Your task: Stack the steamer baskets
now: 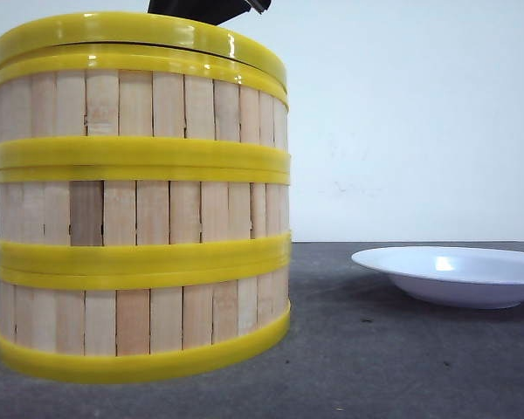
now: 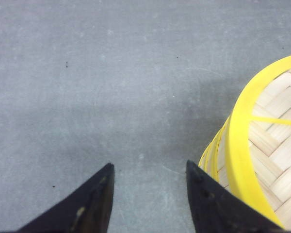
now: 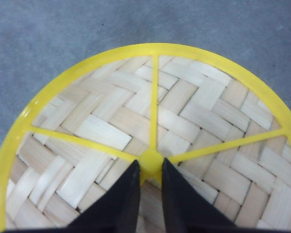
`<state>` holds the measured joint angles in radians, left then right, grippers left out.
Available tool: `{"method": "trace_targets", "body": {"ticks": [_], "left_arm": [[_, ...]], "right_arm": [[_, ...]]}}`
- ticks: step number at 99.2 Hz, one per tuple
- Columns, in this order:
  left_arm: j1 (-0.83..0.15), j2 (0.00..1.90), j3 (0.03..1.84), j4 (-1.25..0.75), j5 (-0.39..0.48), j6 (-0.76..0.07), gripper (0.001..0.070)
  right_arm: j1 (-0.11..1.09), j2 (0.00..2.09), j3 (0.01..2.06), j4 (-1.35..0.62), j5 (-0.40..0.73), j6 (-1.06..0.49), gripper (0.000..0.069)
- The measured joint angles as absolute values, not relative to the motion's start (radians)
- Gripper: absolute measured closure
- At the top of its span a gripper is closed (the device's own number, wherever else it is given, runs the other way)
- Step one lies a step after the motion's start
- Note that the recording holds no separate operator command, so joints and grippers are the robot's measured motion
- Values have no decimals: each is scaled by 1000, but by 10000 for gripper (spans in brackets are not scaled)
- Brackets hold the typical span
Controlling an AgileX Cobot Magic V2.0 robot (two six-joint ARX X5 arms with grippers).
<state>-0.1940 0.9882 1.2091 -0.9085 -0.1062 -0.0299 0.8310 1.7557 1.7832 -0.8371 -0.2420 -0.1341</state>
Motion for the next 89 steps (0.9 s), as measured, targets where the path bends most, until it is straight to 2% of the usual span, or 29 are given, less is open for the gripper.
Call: {"method": "trace_targets", "body": {"ticks": [7, 20, 27, 59, 89], "left_arm": [[-194, 988, 1209, -908, -106, -30, 434], [-194, 988, 1209, -908, -106, -30, 434], [-194, 988, 1209, -908, -106, -30, 434], [-194, 988, 1209, -908, -106, -30, 434], [-194, 988, 1209, -908, -106, -29, 434]], "right_arm": [[831, 1756, 1783, -838, -242, -134, 613], [831, 1757, 1783, -846, -239, -134, 511], [830, 1757, 1783, -846, -239, -134, 486], [831, 1739, 1790, -859, -234, -118, 474], [741, 1546, 1813, -973, -235, -101, 474]]}}
